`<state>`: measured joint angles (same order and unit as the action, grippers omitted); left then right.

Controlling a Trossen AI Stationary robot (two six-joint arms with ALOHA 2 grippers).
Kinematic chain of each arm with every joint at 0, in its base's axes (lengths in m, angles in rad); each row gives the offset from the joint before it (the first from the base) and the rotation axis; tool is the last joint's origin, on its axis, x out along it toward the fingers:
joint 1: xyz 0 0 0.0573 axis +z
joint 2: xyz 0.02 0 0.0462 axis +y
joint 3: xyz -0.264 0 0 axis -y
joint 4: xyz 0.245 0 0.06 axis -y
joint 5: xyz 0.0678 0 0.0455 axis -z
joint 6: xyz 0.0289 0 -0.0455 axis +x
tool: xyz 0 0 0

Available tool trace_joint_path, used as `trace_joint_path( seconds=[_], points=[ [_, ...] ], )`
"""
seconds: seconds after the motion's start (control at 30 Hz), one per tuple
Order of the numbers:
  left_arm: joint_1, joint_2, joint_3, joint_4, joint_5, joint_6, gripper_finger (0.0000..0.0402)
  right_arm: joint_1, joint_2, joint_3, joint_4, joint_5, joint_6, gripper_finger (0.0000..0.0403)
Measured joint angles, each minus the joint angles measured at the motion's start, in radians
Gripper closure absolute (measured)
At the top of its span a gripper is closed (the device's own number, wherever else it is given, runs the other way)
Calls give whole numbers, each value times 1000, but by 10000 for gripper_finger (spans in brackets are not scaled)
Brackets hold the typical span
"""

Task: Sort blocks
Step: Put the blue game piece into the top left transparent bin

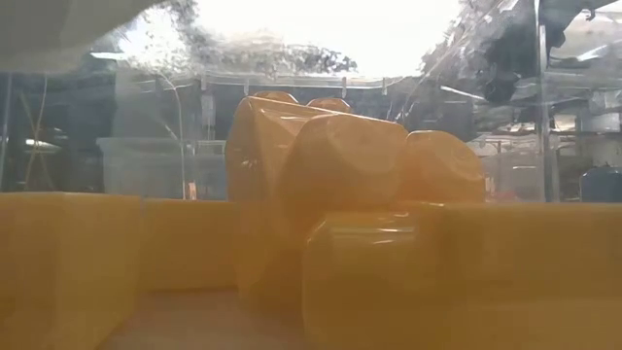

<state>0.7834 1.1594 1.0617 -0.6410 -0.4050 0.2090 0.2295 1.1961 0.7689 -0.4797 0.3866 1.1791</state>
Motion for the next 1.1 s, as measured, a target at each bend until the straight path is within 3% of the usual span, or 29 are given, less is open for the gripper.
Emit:
trace_joint_path(
  seconds=[0.13, 0.37, 0.53, 0.63, 0.8, 0.93, 1.1],
  points=[
    [41, 44, 40, 7, 19, -36, 228, 0, 0, 0, 0, 0, 10, 89],
    [3, 47, 187, -104, 97, -201, 127, 0, 0, 0, 0, 0, 9, 89],
    [-102, -6, 225, -316, 385, -460, 112, 0, 0, 0, 0, -1, -13, 89],
    [-301, -63, 168, -357, 507, -584, 114, 0, 0, 0, 0, -1, -33, 89],
    [-789, -142, 20, -350, 469, -912, 115, 0, 0, 0, -1, -25, -37, 89],
    [-1172, -119, -75, -349, 395, -1321, 115, 0, 0, 0, -1, -47, -49, 89],
    [-1492, 20, -104, -408, 374, -1924, 115, 0, 0, 0, -2, -54, -59, 89]
  ],
)
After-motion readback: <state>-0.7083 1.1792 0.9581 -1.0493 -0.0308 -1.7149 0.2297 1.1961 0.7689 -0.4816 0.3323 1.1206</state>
